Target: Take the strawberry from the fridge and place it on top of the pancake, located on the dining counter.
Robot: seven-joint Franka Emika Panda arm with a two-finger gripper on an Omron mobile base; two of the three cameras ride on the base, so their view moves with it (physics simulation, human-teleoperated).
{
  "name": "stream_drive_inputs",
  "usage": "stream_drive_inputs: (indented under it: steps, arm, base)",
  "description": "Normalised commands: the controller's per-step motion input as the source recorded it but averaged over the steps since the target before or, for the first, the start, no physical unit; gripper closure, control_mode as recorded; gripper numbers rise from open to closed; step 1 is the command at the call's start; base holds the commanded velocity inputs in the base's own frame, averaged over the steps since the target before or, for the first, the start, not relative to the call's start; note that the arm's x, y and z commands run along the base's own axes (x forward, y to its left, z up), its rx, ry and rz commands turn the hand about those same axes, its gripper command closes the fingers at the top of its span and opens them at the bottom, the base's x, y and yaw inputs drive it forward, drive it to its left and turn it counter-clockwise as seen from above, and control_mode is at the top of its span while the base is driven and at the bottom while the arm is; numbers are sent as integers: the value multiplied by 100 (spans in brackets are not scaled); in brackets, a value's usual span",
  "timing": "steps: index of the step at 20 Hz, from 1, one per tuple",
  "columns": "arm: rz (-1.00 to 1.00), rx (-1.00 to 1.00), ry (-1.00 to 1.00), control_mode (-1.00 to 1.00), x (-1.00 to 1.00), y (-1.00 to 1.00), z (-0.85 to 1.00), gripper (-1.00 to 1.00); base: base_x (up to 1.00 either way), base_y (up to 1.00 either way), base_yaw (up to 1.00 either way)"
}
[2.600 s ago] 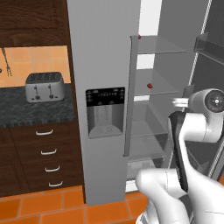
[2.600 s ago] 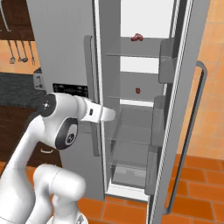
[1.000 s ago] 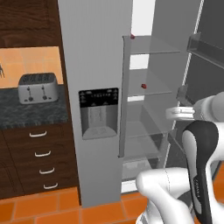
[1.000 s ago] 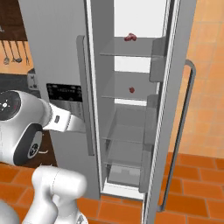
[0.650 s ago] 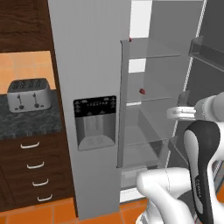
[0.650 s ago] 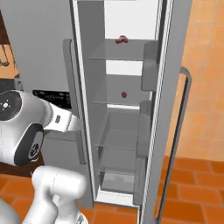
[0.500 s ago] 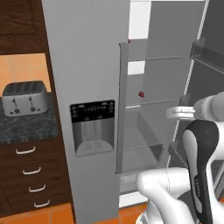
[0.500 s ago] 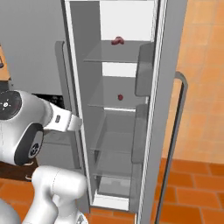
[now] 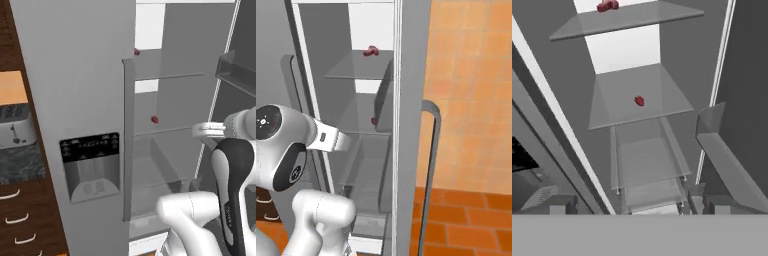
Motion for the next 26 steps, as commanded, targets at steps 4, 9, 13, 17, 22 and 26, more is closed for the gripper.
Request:
stream_drive_inputs:
  steps: [4,9,13,17,22,26]
  arm:
    - [0,0,0,100,0,0,0,-100]
    - [0,0,0,100,0,0,0,-100]
    - [6,-6,11,-100,58,5,-2,-100]
    - [9,-17,19,-100,48,4,-32,-100]
    - [8,-9,6,-100,42,0,-27,-100]
    - [8,0,0,-100,44,0,-23,-100]
  base:
    - [95,-9,-1]
    - [91,-8,0]
    - [19,0,1]
    - [0,0,0]
    - [0,0,0]
    - [0,0,0]
